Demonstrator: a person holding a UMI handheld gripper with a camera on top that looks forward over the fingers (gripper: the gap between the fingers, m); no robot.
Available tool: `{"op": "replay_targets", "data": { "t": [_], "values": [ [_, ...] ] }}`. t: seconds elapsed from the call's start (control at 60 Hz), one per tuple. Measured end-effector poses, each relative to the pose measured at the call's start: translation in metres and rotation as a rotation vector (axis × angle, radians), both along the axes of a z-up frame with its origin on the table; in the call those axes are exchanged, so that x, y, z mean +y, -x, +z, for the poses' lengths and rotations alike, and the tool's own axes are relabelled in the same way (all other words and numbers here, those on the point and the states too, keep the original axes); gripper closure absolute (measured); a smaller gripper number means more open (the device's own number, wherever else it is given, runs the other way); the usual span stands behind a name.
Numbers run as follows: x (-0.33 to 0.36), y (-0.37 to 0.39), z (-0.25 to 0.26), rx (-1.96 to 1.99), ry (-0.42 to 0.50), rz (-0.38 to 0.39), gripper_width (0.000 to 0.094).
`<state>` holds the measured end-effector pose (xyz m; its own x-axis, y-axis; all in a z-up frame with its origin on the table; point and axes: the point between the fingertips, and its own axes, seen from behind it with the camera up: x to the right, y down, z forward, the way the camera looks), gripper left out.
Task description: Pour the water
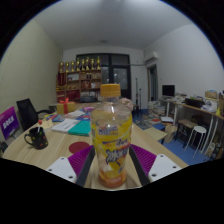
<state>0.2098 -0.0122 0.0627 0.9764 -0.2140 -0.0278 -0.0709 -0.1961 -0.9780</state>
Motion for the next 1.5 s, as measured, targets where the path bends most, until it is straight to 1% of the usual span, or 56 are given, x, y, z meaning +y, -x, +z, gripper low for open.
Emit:
{"op": "replay_targets", "data": {
  "t": [0.017, 0.083, 0.15, 0.217, 0.267, 0.283, 0.333, 0.383, 0.4, 0.45, 0.467, 0.55, 0.567, 0.6, 0.633, 0.65, 0.667, 0.683, 0.7, 0.717, 0.733, 0.75, 0.767, 0.783, 0.8, 0.833, 0.883, 0.9, 0.917, 0.933, 0.983, 1.05, 1.067, 1.217, 1.267, 1.3, 1.35, 1.433, 1.467, 1.5],
  "values": [
    [0.005, -0.001, 0.0, -0.002, -0.003, -0.009, 0.0177],
    [0.015, -0.008, -0.006, 0.008, 0.026, -0.047, 0.0477],
    [0.021, -0.008, -0.006, 0.015, 0.037, -0.092, 0.0482],
    [0.025, -0.002, -0.004, -0.055, 0.053, -0.087, 0.0483],
    [0.028, 0.003, -0.006, -0.093, 0.092, -0.081, 0.0488],
    [0.026, 0.005, -0.006, -0.1, 0.111, -0.076, 0.0504],
    [0.028, 0.016, -0.001, -0.093, 0.159, -0.044, 0.0509],
    [0.036, 0.03, 0.016, -0.101, 0.163, -0.01, 0.0507],
    [0.043, 0.036, 0.018, -0.116, 0.163, 0.0, 0.0534],
    [0.05, 0.046, 0.04, -0.194, 0.173, 0.009, 0.0535],
    [0.056, 0.046, 0.051, -0.23, 0.187, 0.018, 0.0562],
    [0.083, 0.065, 0.098, -0.468, 0.212, 0.058, 0.0576],
    [0.09, 0.074, 0.098, -0.524, 0.209, 0.059, 0.0594],
    [0.101, 0.086, 0.112, -0.645, 0.223, 0.075, 0.0594],
    [0.112, 0.096, 0.131, -0.776, 0.247, 0.11, 0.0594],
    [0.12, 0.107, 0.127, -0.843, 0.247, 0.117, 0.0596],
    [0.12, 0.105, 0.142, -0.916, 0.267, 0.15, 0.0596],
    [0.133, 0.116, 0.13, -0.986, 0.265, 0.156, 0.0598],
    [0.138, 0.122, 0.13, -1.062, 0.282, 0.177, 0.0595],
    [0.135, 0.124, 0.141, -1.146, 0.314, 0.213, 0.0594],
    [0.147, 0.133, 0.127, -1.218, 0.317, 0.216, 0.0592],
    [0.149, 0.139, 0.127, -1.296, 0.33, 0.221, 0.0594],
    [0.144, 0.138, 0.139, -1.375, 0.356, 0.249, 0.0593],
    [0.152, 0.142, 0.135, -1.444, 0.365, 0.269, 0.0593],
    [0.163, 0.146, 0.126, -1.507, 0.362, 0.262, 0.0593],
    [0.169, 0.151, 0.123, -1.639, 0.382, 0.269, 0.0593],
    [0.177, 0.159, 0.117, -1.809, 0.409, 0.294, 0.0592],
    [0.167, 0.154, 0.131, -1.859, 0.43, 0.306, 0.0595],
    [0.165, 0.156, 0.128, -1.902, 0.436, 0.304, 0.0591],
    [0.179, 0.16, 0.119, -1.934, 0.44, 0.312, 0.0592],
    [0.179, 0.168, 0.11, -2.028, 0.455, 0.35, 0.0589],
    [0.169, 0.172, 0.109, -2.136, 0.484, 0.368, 0.0592],
    [0.184, 0.171, 0.107, -2.152, 0.487, 0.383, 0.0594],
    [0.185, 0.176, 0.101, -2.2, 0.503, 0.418, 0.0596],
    [0.179, 0.178, 0.101, -2.187, 0.494, 0.418, 0.0593],
    [0.191, 0.181, 0.099, -2.166, 0.486, 0.419, 0.0593],
    [0.191, 0.181, 0.098, -2.116, 0.47, 0.415, 0.0589],
    [0.202, 0.181, 0.097, -1.948, 0.435, 0.418, 0.0593],
    [0.206, 0.181, 0.102, -1.835, 0.406, 0.397, 0.0592],
    [0.208, 0.18, 0.109, -1.686, 0.367, 0.356, 0.0592]
  ]
}}
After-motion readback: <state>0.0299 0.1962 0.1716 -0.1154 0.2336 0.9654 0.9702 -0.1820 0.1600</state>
